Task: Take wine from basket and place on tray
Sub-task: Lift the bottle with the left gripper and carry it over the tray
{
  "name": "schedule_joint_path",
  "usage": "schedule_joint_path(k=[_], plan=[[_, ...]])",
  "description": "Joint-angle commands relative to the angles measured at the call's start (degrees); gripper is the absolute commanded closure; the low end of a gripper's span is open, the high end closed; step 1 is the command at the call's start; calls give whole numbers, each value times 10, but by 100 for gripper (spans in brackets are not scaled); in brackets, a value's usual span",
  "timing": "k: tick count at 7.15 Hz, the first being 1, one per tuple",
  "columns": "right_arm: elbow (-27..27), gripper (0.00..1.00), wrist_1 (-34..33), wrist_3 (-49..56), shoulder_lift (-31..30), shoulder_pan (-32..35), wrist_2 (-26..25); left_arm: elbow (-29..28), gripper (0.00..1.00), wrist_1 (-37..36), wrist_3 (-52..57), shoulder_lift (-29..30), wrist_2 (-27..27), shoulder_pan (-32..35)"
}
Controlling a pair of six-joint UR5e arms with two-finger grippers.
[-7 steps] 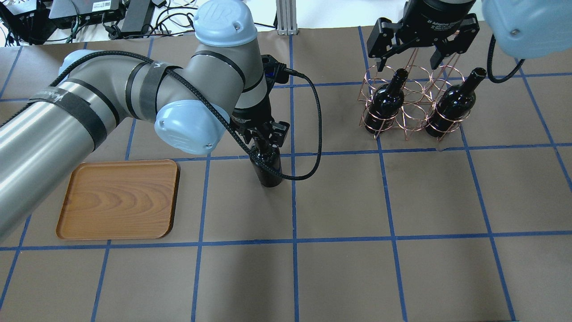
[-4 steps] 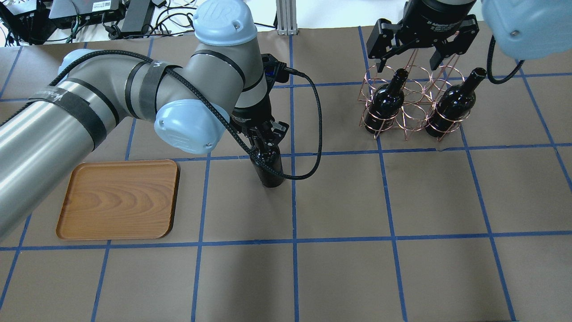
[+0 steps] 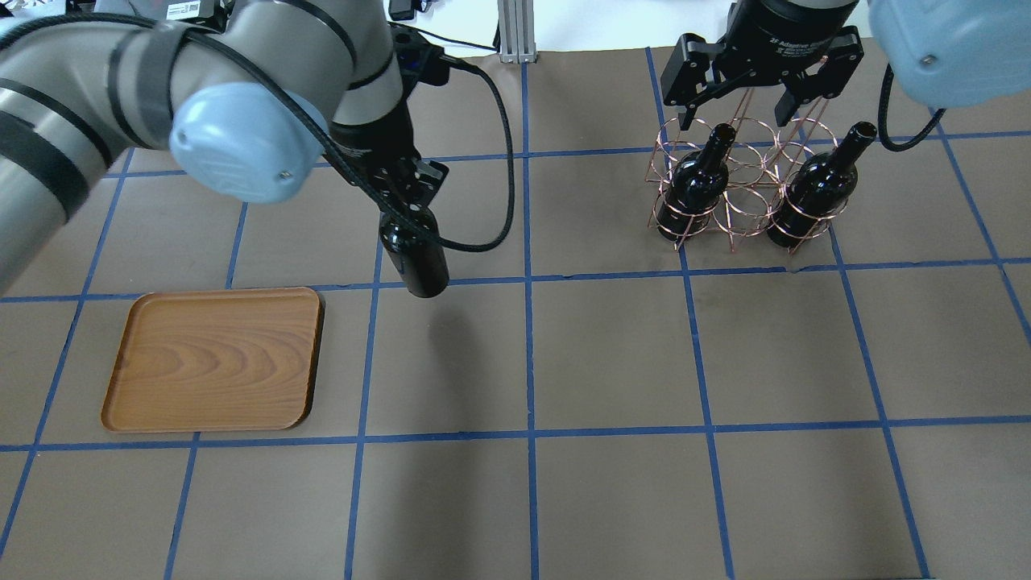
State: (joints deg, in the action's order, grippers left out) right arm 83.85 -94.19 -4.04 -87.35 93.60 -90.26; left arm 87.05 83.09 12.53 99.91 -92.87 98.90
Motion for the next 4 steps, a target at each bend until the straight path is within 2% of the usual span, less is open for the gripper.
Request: schedule_joint_path(k=[1,2,3,4], plan=[[0,0,1,0,1,0,0,-6,100,20,104,-13,-9,-124],[0,0,0,0,1,0,0,1,100,21,151,-18,-6,-189],[0,0,1,0,0,0,0,11,100,21,261,-22,-9,-235],[0,0,1,-1,0,0,0,30,100,22,284,-28,-8,-272]])
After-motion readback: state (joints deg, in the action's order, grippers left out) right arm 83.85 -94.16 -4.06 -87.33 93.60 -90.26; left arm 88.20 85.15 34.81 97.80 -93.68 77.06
